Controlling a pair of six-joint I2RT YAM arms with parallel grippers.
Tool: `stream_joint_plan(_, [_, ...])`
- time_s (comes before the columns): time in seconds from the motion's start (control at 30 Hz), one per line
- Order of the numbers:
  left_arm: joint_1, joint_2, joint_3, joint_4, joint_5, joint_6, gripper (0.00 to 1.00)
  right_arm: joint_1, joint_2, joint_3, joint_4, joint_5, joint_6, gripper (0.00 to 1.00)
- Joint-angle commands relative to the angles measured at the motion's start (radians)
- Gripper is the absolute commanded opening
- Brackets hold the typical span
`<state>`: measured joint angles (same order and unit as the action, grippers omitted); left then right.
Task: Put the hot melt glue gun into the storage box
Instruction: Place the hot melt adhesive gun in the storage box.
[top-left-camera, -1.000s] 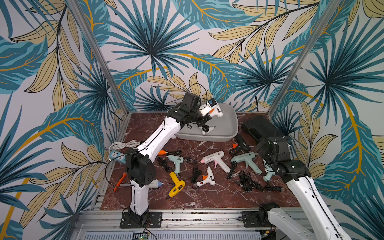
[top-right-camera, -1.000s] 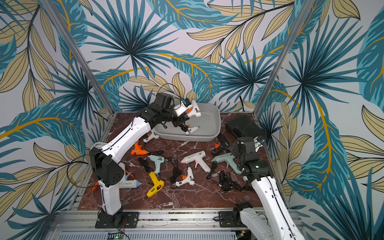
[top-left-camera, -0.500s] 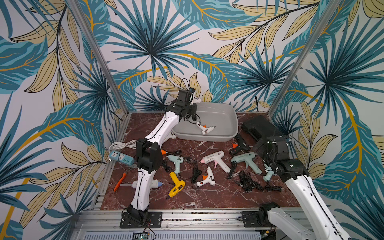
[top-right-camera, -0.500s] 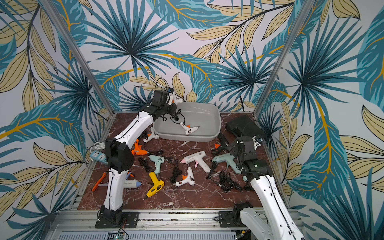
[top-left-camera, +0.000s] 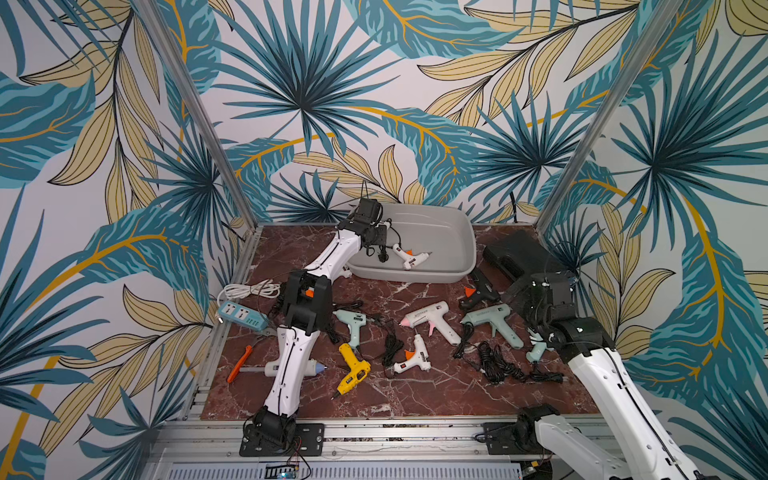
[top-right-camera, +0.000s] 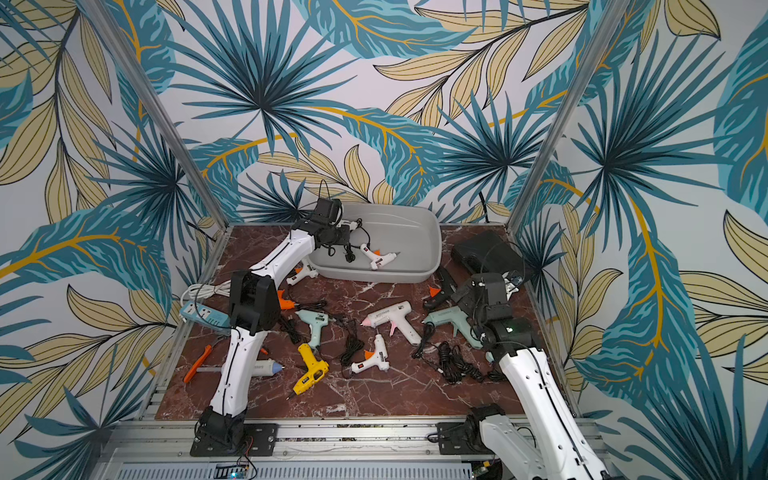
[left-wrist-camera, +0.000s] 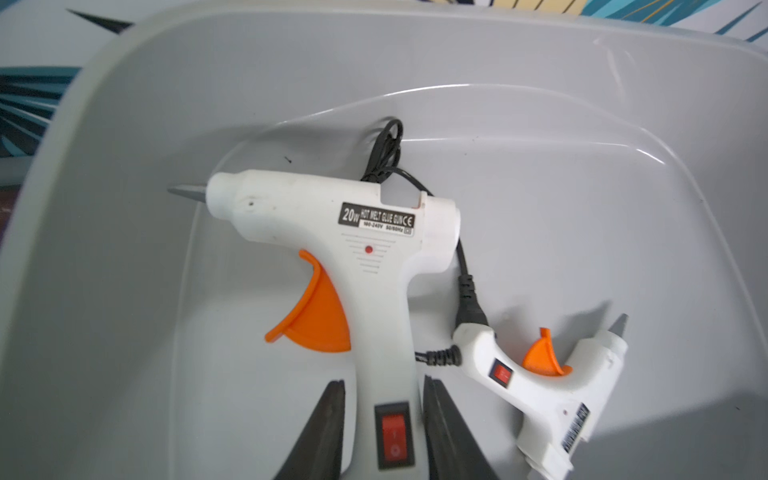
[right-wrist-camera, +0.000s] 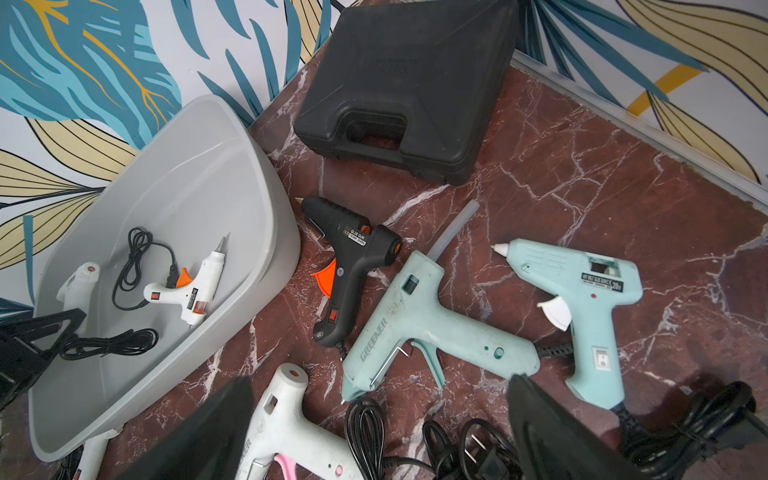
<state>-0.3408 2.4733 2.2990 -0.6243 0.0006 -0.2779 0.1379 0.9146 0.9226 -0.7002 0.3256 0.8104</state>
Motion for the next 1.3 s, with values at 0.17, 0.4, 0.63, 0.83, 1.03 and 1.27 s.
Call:
stream_joint_plan(0.17, [0.045,0.107,0.124,0.003,0.048,-0.032,0.00,-0.003,-0.020,-0.037,0.006,-0.025,0.003,1.00])
stream_joint_plan(0.4, [0.052,0.169,0.164,0.006,0.077,-0.043,0.07,-0.003,-0.019,-0.062,-0.001,-0.041,0.022,1.00])
stream_joint_plan(0.63, [0.054,0.175,0.167,0.008,0.128,-0.044,0.43,-0.003,-0.006,-0.068,-0.001,-0.057,0.021,0.99])
stream_joint_plan(0.83, [0.054,0.130,0.130,0.029,0.168,-0.050,0.71,-0.003,0.005,-0.073,-0.016,-0.038,0.001,0.99])
stream_joint_plan(1.03, [0.051,0.023,0.086,0.039,0.188,-0.050,0.88,-0.003,0.006,-0.088,-0.026,-0.032,-0.012,1.00])
stream_joint_plan(1.27, [0.033,-0.162,-0.012,0.105,0.222,-0.052,1.00,-0.003,-0.005,-0.081,-0.045,-0.031,-0.052,0.99])
